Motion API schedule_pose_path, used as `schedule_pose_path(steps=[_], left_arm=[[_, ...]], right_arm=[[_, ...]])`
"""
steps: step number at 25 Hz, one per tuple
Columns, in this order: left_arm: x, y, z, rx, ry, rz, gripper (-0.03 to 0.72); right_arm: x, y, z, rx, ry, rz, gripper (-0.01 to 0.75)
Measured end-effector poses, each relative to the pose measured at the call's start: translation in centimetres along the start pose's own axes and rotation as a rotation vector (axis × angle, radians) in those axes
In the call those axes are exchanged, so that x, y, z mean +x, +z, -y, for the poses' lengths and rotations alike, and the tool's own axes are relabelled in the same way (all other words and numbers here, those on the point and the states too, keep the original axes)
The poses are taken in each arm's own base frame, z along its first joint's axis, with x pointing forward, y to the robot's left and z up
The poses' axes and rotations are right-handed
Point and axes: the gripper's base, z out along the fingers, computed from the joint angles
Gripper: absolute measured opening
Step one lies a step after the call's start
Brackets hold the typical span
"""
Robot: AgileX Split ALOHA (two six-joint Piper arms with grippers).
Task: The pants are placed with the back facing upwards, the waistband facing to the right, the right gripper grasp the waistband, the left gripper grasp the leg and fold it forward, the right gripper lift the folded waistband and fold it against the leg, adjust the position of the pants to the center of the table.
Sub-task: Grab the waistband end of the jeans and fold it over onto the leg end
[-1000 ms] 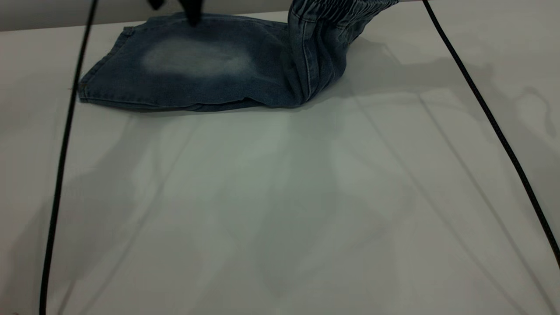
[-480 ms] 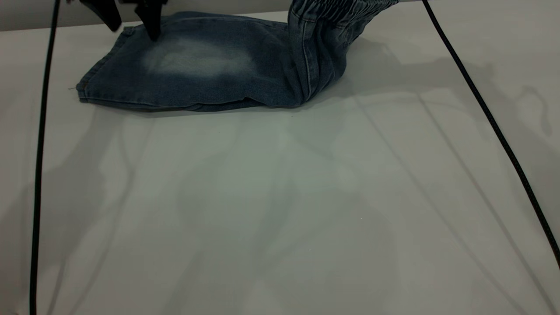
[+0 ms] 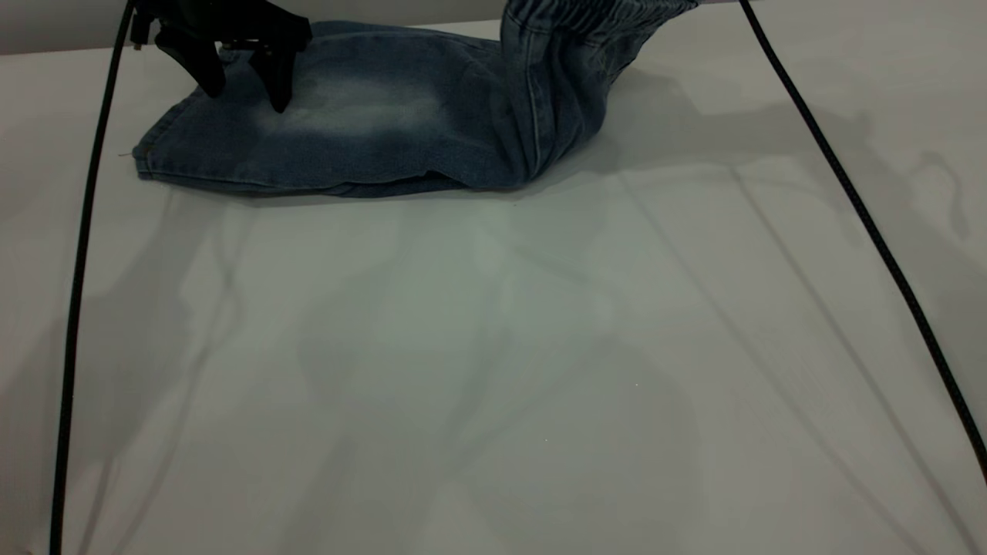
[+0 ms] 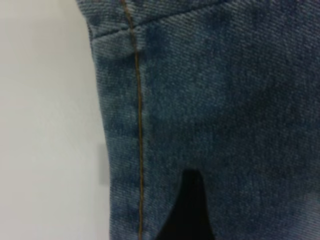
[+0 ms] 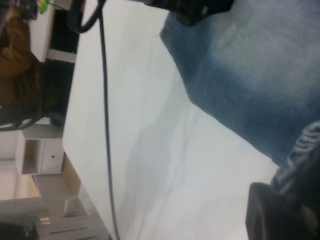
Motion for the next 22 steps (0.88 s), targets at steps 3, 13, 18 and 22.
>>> schedule_pose_path(steps=[3, 13, 18, 22], left_arm=[[0.0, 0.0, 0.1, 0.004, -0.001, 0.0, 0.59], [0.0, -0.1, 0.1, 0.011, -0.002, 0.001, 0.59], [-0.2, -0.3, 0.1, 0.009, -0.003, 0.01, 0.59], [-0.9, -1.5, -0.1, 0.004, -0.009, 0.058, 0.59]], right_arm=[[-0.1, 0.5, -0.6, -0.017, -0.006, 0.001, 0.014], [-1.4, 3.6, -7.2, -0.07, -0.116, -0.02, 0.014], [-1.0, 5.7, -8.6, -0.067, -0.147, -0.02, 0.014], [-0.6, 7.1, -7.7, -0.059, -0.136, -0.028, 0.015]])
